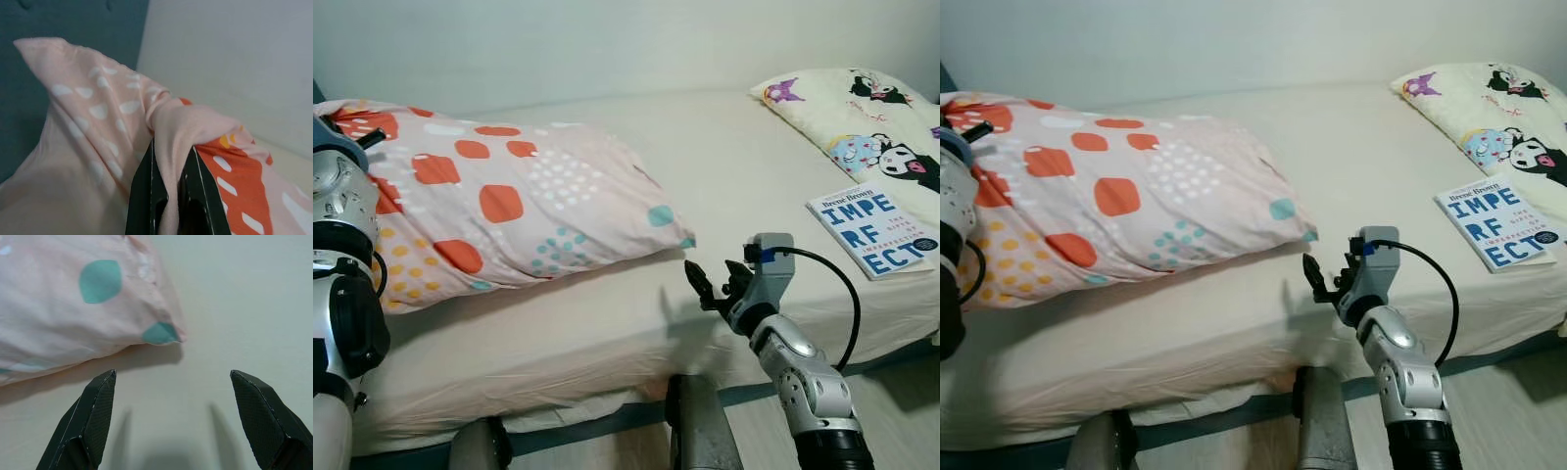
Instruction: Clean up the room
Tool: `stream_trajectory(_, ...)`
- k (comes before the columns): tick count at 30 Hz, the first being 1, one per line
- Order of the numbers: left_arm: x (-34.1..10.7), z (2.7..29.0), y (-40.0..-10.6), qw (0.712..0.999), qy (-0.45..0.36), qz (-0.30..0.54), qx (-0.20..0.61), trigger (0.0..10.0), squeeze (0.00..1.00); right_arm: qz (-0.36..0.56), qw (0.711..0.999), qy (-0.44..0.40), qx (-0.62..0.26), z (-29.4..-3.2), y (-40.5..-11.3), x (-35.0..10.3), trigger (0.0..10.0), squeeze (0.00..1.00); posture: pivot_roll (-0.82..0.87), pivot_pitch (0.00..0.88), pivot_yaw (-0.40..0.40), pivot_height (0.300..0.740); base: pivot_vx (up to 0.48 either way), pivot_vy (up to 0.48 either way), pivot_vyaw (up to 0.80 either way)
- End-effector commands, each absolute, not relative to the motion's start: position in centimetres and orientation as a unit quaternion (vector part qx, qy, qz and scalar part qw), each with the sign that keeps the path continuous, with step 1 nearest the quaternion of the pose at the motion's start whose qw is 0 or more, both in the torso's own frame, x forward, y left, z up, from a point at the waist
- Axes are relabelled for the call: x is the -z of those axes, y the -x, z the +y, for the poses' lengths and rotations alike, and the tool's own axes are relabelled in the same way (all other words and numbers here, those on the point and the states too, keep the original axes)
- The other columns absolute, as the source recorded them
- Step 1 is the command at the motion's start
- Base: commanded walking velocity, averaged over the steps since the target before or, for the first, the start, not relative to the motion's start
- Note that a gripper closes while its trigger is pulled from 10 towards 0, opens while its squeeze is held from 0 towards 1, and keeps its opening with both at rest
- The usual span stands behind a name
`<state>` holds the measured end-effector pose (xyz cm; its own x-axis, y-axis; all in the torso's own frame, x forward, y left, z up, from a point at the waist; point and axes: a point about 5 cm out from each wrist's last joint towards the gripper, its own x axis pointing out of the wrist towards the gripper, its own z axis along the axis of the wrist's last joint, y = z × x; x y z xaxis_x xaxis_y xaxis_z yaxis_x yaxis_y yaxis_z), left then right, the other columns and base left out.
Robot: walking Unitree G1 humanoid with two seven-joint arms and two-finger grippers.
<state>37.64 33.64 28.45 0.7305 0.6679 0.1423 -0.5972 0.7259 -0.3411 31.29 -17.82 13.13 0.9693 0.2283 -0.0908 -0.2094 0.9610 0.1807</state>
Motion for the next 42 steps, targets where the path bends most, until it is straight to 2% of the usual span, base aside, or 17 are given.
stream_trajectory(1,-30.2,35.6,-36.3,0.899,0.125,-0.176,-0.381,0.0,0.00,0.058,0.989,-0.082,-0.110,-17.6,-31.3,-12.9,10.0,0.00,-0.07,0.118,-0.013,0.486,0.000,0.000,0.00)
stream_trajectory(6,-27.3,35.6,-35.9,0.887,0.137,-0.161,-0.411,0.0,0.00,0.059,0.988,-0.083,-0.113,-17.4,-31.3,-12.8,10.0,0.00,-0.06,0.115,-0.014,0.486,0.000,0.000,0.00)
stream_trajectory(12,-18.4,35.2,-34.0,0.884,0.094,-0.065,-0.453,0.0,0.00,0.060,0.988,-0.084,-0.117,-17.0,-31.3,-12.7,10.0,0.00,-0.06,0.121,-0.012,0.486,0.000,0.000,0.00)
stream_trajectory(21,-13.3,33.7,-32.8,0.897,0.070,0.003,-0.437,0.0,0.00,0.063,0.987,-0.087,-0.116,-16.9,-31.4,-12.4,10.0,0.00,-0.04,0.124,-0.008,0.486,0.000,0.000,0.00)
stream_trajectory(22,-12.0,31.9,-33.3,0.914,0.093,0.020,-0.394,4.1,0.00,0.062,0.987,-0.088,-0.118,-16.6,-31.5,-12.5,10.0,0.00,-0.04,0.122,-0.007,0.486,0.000,0.000,0.00)
stream_trajectory(23,-11.0,30.1,-33.8,0.931,0.100,0.037,-0.350,10.0,0.07,0.061,0.987,-0.089,-0.120,-16.5,-31.5,-12.5,10.0,0.00,-0.05,0.122,-0.006,0.486,0.000,0.000,0.00)
stream_trajectory(24,-11.0,30.1,-33.8,0.931,0.100,0.037,-0.350,10.0,0.07,0.061,0.987,-0.089,-0.120,-16.5,-31.5,-12.5,10.0,0.00,-0.05,0.122,-0.006,0.486,0.000,0.000,0.00)
stream_trajectory(25,-10.4,28.1,-34.4,0.947,0.118,0.040,-0.295,10.0,1.00,0.061,0.987,-0.089,-0.121,-16.3,-31.5,-12.5,10.0,0.00,-0.05,0.121,-0.005,0.486,0.000,0.000,0.00)
stream_trajectory(26,-10.4,28.1,-34.4,0.947,0.118,0.040,-0.295,10.0,1.00,0.061,0.987,-0.089,-0.121,-16.3,-31.5,-12.5,10.0,0.00,-0.05,0.121,-0.005,0.486,0.000,0.000,0.00)
stream_trajectory(28,-10.7,25.8,-35.1,0.965,0.129,0.016,-0.226,10.0,1.00,0.061,0.987,-0.089,-0.121,-16.4,-31.4,-12.5,10.0,0.00,-0.05,0.120,-0.002,0.486,0.000,0.000,0.00)
stream_trajectory(33,-11.9,24.9,-35.7,0.973,0.149,-0.023,-0.175,10.0,1.00,0.061,0.987,-0.087,-0.118,-16.7,-31.4,-12.4,10.0,0.00,-0.05,0.119,0.001,0.486,0.000,0.000,0.00)
stream_trajectory(34,-13.4,24.4,-36.2,0.976,0.170,-0.063,-0.121,10.0,1.00,0.061,0.988,-0.086,-0.116,-16.7,-31.4,-12.4,10.0,0.00,-0.05,0.118,0.001,0.486,0.000,0.000,0.00)
stream_trajectory(36,-13.4,24.4,-36.2,0.976,0.170,-0.063,-0.121,10.0,1.00,0.061,0.988,-0.086,-0.116,-16.7,-31.4,-12.4,10.0,0.00,-0.05,0.118,0.001,0.486,0.000,0.000,0.00)
stream_trajectory(37,-15.0,23.9,-36.3,0.978,0.171,-0.106,-0.059,10.0,1.00,0.061,0.988,-0.086,-0.114,-16.8,-31.5,-12.4,10.0,0.00,-0.05,0.117,0.001,0.486,0.000,0.000,0.00)
stream_trajectory(38,-15.0,23.9,-36.3,0.978,0.171,-0.106,-0.059,10.0,1.00,0.061,0.988,-0.086,-0.114,-16.8,-31.5,-12.4,10.0,0.00,-0.05,0.117,0.001,0.486,0.000,0.000,0.00)
stream_trajectory(39,-17.8,22.8,-36.0,0.976,0.130,-0.165,0.061,10.0,1.00,0.061,0.988,-0.087,-0.113,-16.8,-31.6,-12.4,10.0,0.00,-0.04,0.115,-0.001,0.486,0.000,0.000,0.00)
stream_trajectory(42,-18.7,22.1,-35.5,0.975,0.071,-0.172,0.125,10.0,1.00,0.060,0.988,-0.088,-0.114,-16.6,-31.7,-12.4,10.0,0.00,-0.04,0.114,-0.002,0.486,0.000,0.000,0.00)
